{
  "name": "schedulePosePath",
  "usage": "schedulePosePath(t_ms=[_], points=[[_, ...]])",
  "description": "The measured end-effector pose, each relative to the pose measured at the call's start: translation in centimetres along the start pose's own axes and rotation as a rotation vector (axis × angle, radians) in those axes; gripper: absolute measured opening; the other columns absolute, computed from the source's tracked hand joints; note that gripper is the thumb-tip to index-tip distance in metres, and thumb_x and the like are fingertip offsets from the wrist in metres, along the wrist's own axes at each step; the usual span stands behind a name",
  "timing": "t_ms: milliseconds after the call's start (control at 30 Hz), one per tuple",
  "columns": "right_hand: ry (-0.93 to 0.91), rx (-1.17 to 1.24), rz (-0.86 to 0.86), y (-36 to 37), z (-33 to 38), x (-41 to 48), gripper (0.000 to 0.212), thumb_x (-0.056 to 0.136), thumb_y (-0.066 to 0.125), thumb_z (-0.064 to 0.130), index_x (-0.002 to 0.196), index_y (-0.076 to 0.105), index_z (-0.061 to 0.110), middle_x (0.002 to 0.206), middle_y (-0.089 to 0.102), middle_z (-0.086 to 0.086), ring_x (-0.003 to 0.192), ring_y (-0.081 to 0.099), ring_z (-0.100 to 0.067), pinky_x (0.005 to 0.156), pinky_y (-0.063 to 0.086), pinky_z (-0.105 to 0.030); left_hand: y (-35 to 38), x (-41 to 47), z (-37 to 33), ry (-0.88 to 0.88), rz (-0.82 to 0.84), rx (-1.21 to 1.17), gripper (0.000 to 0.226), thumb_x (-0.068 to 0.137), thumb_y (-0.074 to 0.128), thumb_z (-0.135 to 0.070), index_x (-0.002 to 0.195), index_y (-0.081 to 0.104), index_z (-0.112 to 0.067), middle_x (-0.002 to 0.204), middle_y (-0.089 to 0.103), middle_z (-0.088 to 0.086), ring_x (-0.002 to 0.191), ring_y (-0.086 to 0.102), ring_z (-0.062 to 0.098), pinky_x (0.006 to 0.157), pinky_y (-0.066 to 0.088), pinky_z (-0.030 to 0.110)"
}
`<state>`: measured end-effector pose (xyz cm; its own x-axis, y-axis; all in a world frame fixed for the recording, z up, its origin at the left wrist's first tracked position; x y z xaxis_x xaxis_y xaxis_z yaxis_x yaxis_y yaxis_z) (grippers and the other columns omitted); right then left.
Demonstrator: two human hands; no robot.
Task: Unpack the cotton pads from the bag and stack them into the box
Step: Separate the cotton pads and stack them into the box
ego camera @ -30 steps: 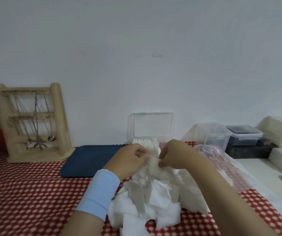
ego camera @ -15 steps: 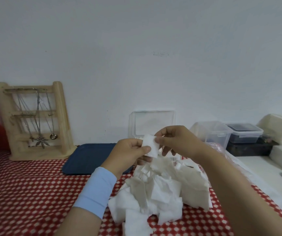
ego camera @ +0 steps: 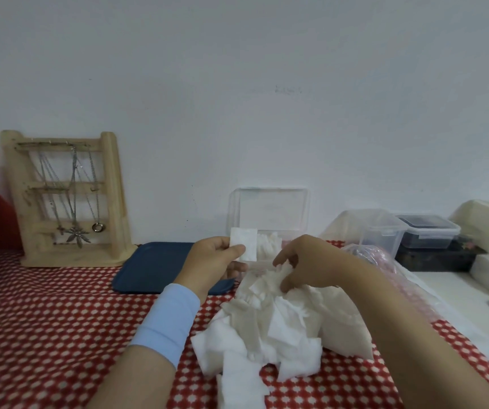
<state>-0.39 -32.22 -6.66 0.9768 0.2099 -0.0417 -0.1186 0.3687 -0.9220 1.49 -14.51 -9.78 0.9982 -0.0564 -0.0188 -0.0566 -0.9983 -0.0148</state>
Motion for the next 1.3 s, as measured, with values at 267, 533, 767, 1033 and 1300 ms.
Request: schedulePosePath(t_ms=[267,533,767,1033,1300], points=[[0.004,0.391,-0.100,-2.6,-0.9,-1.0,0.019,0.076,0.087,0.025,0.085,0.070,0.022,0.072,0.063,0.003,0.056,0.056,-0.010,0.056,0.047,-0.029,0.4,-0.3,-0.1,0.001,-0.002,0.014,0.014,0.099,0.064,-0.013,0.089,0.074,-0.009,0.088,0.077,0.007,0.068,0.075,0.020,0.055,0.056,0.024],[-0.049,0.672,-0.082,-2.5,1.3,-1.8,0.021,0.079,0.085,0.012,0.093,0.070,0.009,0.063,0.071,-0.003,0.041,0.052,-0.005,0.039,0.033,-0.014,1.5,-0.5,-0.4,0.025,0.039,0.030,0.016,0.099,0.065,-0.017,0.098,0.077,-0.007,0.100,0.078,0.015,0.084,0.078,0.028,0.079,0.063,0.038],[0.013,0.612,-0.194,-2.3,0.6,-0.8,0.021,0.073,0.090,0.023,0.083,0.074,0.015,0.061,0.069,-0.001,0.044,0.051,-0.007,0.045,0.039,-0.018,3.3,-1.3,-0.8,0.012,0.182,-0.038,0.027,0.099,0.065,-0.028,0.110,0.074,-0.005,0.104,0.078,0.017,0.093,0.077,0.030,0.087,0.062,0.041],[-0.003,0.862,-0.139,-1.8,-0.3,-0.2,0.009,0.083,0.081,0.011,0.091,0.078,0.013,0.080,0.075,0.001,0.070,0.066,-0.010,0.074,0.055,-0.032,3.3,-1.4,-0.1,-0.075,0.203,-0.218,0.026,0.104,0.055,-0.020,0.119,0.064,0.000,0.103,0.076,0.023,0.095,0.076,0.035,0.083,0.063,0.040],[-0.098,0.765,-0.172,-3.2,0.7,-0.7,0.013,0.080,0.082,0.008,0.088,0.081,0.018,0.082,0.077,-0.006,0.068,0.059,-0.017,0.070,0.053,-0.037,2.5,-1.3,0.0,-0.053,0.150,-0.187,0.024,0.101,0.059,-0.013,0.113,0.070,0.004,0.102,0.078,0.019,0.093,0.077,0.031,0.079,0.064,0.033]])
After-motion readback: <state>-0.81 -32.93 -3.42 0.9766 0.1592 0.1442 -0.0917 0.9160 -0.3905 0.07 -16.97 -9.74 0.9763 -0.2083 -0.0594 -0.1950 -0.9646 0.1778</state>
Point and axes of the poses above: each hand's wrist, its own x-axis towards the middle knuckle, its own y-axis out of the palm, z = x × y, the point moved 10 cm from there along x, towards the middle knuckle
